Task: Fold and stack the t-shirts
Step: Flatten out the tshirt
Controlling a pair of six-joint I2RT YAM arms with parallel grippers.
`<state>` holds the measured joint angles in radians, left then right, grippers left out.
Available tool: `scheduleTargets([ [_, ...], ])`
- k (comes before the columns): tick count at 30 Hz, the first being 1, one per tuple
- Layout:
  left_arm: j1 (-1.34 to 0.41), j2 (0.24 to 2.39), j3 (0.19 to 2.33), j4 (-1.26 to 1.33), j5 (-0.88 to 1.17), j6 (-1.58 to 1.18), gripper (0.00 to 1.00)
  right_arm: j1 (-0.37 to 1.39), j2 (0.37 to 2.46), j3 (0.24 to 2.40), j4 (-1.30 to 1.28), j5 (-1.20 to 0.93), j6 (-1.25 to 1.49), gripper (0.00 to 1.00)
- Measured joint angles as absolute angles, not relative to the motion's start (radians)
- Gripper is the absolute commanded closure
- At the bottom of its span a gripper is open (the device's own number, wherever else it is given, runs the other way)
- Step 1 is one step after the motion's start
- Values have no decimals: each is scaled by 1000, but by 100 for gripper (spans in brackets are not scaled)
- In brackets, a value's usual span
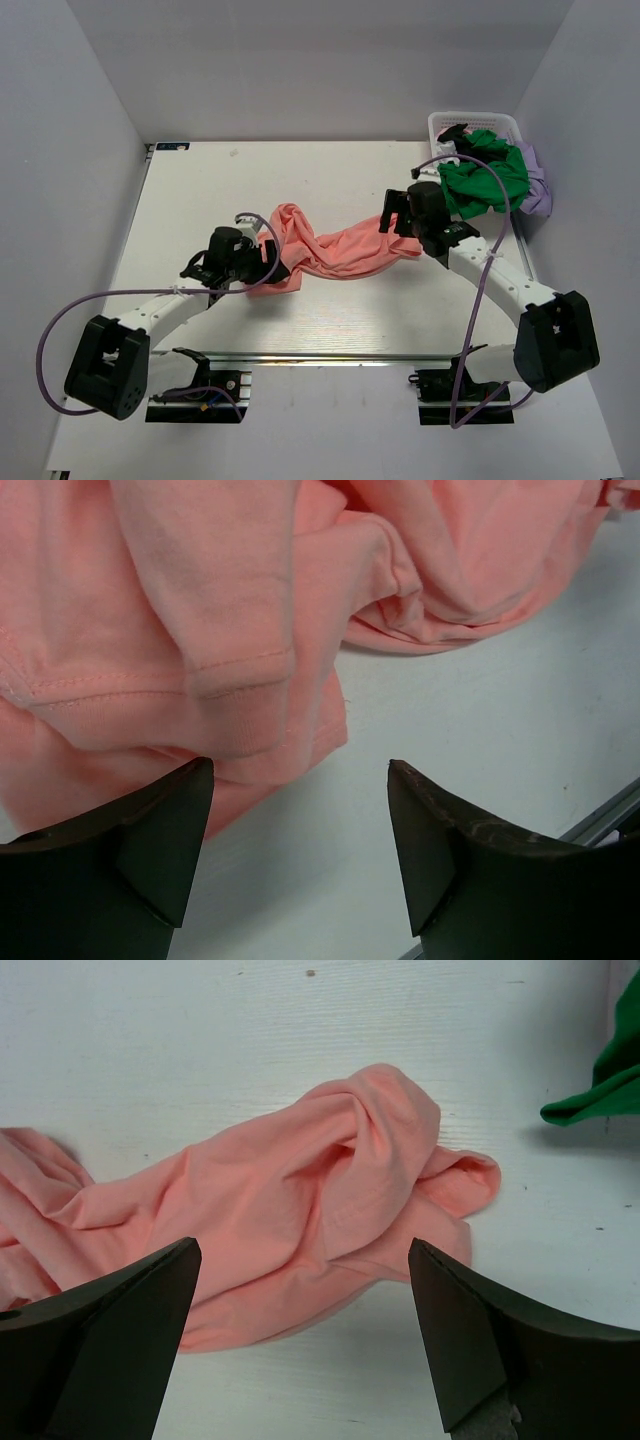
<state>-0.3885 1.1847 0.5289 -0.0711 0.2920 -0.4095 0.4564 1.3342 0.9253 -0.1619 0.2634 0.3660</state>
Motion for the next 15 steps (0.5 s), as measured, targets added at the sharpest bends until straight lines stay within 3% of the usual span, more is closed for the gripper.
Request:
scheduleTargets([
  [3,-389,1223,529,-67,284,-409,20,442,1337,925,-164,263,376,10],
  [10,-389,1282,529,-47,275,-404,32,415,1359,925,-168,258,387,10],
  [13,-389,1317,533,-24,275,-400,45,406,1380,926,-171,254,389,10],
  [14,-389,1330,539,-21,275,-400,52,404,1389,926,-171,252,389,10],
  [15,-389,1342,547,-18,274,-398,66,401,1396,926,-175,251,389,10],
])
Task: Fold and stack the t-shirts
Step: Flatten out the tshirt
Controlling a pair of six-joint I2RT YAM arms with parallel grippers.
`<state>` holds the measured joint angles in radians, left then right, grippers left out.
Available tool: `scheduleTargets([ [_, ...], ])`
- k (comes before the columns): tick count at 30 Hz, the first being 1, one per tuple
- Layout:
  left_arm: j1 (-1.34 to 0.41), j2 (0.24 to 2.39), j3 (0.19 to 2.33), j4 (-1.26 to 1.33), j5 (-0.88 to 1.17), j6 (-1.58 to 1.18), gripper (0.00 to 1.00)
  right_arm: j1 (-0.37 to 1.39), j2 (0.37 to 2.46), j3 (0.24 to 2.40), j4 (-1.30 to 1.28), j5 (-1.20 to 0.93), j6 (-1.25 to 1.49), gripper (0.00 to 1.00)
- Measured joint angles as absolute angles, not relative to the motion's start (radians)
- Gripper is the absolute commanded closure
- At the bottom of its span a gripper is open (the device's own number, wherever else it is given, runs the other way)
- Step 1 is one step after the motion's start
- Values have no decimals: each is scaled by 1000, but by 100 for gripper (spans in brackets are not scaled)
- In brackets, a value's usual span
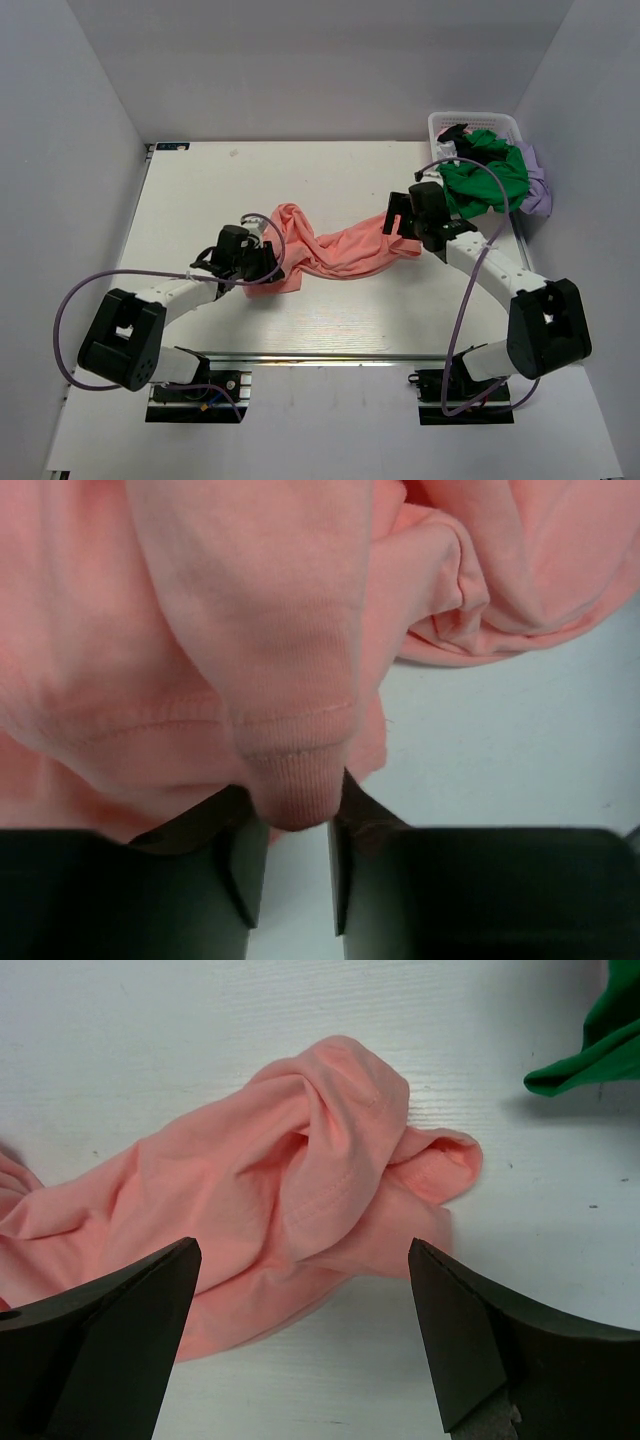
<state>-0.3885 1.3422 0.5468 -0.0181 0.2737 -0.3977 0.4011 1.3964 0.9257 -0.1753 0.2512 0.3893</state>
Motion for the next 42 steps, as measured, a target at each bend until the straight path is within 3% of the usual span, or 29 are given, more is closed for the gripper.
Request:
scheduleTargets([
  [2,-388,1359,563,-14,271,-397,81,398,1410,926,-183,247,389,10],
  [3,-389,1361,570,-14,269,-395,98,395,1416,926,-185,247,389,10],
  [4,-389,1361,578,-17,269,-389,100,393,1421,926,-185,246,389,11],
  [21,-389,1182,779,-204,270,-318,100,379,1590,1025,-202,232,395,26],
  [24,-389,1177,818,-241,261,-310,100,367,1640,1062,-219,234,400,45],
  [25,-389,1176,828,-249,257,-307,100,364,1655,1073,-220,233,400,54],
  [26,-389,1175,838,-261,250,-304,100,360,1669,1085,-221,231,403,70],
  [28,-389,1175,850,-276,239,-302,100,356,1690,1101,-223,225,401,85],
  [29,-389,1174,854,-285,229,-300,100,354,1695,1106,-223,221,402,100],
  [35,-389,1172,902,-331,168,-296,100,353,1677,1139,-237,225,361,100],
  [42,-388,1124,1057,-338,-36,-283,100,348,1490,1238,-284,312,286,100],
])
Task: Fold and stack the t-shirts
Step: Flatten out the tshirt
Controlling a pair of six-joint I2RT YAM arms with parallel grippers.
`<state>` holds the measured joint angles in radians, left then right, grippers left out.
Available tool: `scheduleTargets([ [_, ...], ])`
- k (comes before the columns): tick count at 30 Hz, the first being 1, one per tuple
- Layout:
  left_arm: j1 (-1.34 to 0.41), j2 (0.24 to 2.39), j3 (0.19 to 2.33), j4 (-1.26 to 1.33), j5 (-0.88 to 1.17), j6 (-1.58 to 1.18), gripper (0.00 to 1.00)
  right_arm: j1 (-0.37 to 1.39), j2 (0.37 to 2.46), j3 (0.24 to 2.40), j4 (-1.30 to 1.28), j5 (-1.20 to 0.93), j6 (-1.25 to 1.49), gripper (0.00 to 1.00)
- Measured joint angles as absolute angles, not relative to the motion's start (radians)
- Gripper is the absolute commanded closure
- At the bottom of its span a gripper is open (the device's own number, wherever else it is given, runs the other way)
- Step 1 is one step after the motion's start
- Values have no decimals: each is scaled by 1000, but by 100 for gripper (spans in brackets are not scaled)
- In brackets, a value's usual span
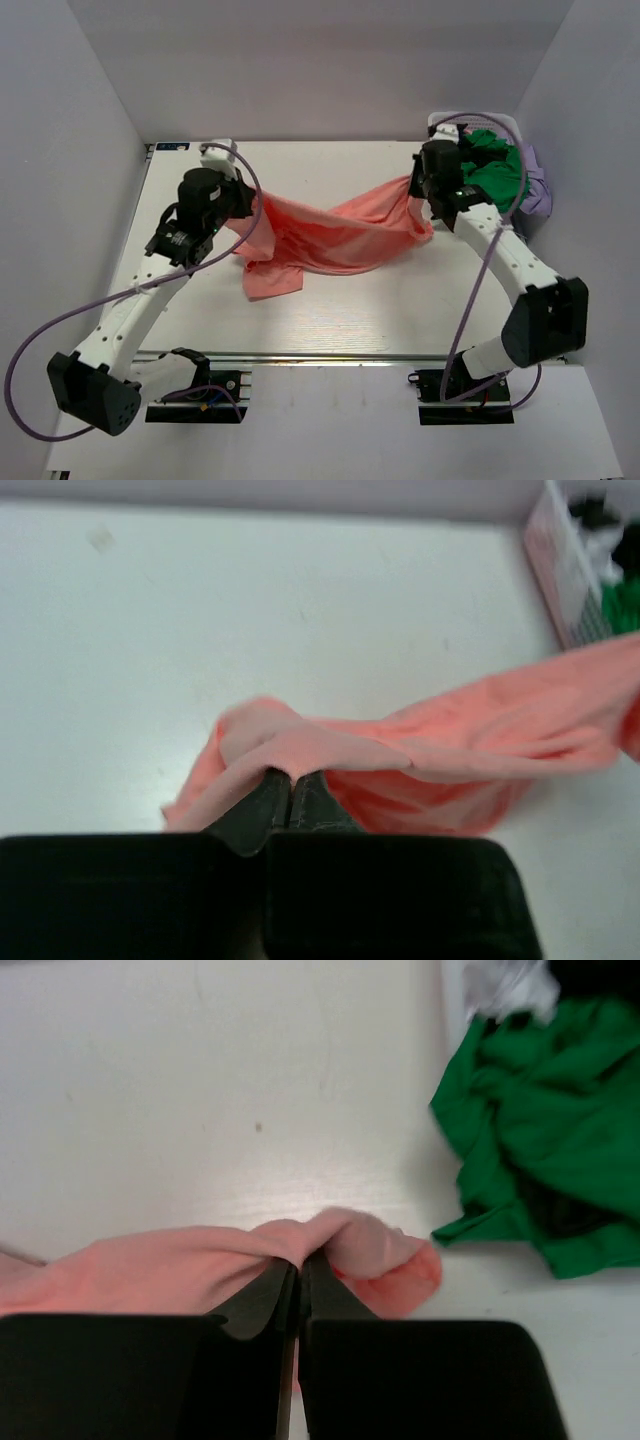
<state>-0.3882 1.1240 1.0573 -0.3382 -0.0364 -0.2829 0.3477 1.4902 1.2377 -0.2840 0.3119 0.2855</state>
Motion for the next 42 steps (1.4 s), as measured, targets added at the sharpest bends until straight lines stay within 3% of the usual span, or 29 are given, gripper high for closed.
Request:
scheduleTargets([
  [7,-388,1008,1234,-304,-292,-215,100,331,1325,1380,-286,414,187,100],
  [12,-389,919,1298,-260,-363,-147,100,329,1271,1485,-306,411,128,100],
  [31,-389,867,1685,-265,-186,92,100,332,977,1610,-411,127,-10,100],
  [42,-389,892,1983,-374,-22,165,100,333,672,1464,-442,-85,65,100],
])
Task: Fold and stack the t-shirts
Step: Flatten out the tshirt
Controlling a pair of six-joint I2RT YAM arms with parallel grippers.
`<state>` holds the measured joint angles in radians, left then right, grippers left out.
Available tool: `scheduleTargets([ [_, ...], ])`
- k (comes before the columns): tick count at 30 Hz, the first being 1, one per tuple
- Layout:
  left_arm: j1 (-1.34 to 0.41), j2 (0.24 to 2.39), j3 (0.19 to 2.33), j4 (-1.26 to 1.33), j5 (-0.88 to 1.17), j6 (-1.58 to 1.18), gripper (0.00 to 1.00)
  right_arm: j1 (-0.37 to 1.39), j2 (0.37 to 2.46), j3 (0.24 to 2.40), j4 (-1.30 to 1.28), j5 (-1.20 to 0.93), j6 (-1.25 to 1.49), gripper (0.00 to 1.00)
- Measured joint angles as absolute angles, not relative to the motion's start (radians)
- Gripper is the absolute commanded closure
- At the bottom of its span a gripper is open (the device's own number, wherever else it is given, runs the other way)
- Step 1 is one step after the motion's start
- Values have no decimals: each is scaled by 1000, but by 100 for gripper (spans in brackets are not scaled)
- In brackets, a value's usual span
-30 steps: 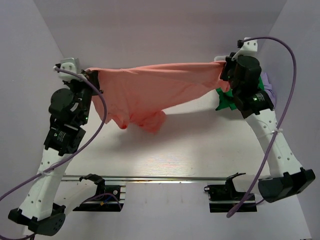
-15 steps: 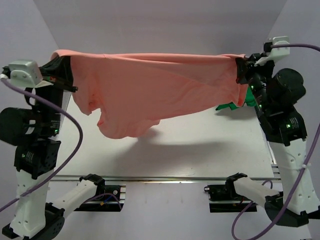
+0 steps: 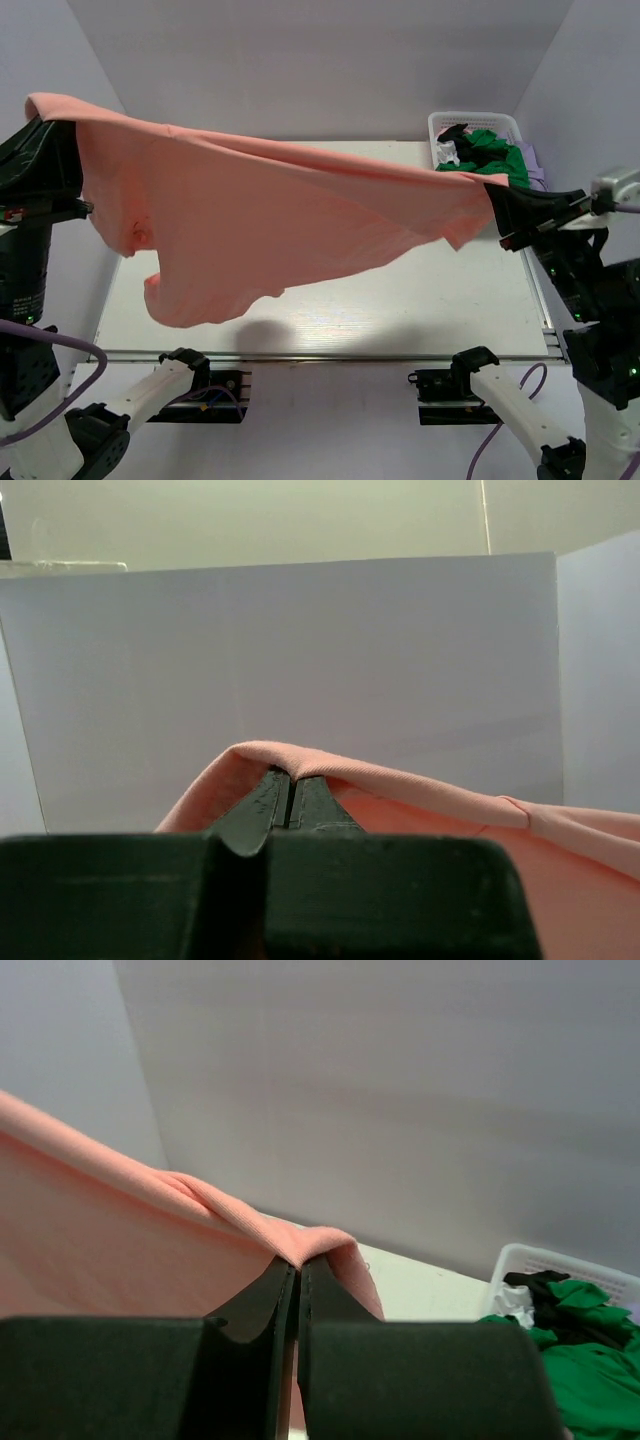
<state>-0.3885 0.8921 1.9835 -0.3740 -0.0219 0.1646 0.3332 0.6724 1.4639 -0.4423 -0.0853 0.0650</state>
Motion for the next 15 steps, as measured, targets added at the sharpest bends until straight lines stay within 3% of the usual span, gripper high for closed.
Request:
scheduleTargets([
  [5,-389,887,1917,-363,-24,168,100,333,625,1383,-416,-89,133,100],
  [10,-390,838,1554,-231,-122,148,100,333,658,1147,-372,-66,198,100],
  [15,-382,933,1199,-87,-244,116,100,327,809,975,-359,7,248,100],
])
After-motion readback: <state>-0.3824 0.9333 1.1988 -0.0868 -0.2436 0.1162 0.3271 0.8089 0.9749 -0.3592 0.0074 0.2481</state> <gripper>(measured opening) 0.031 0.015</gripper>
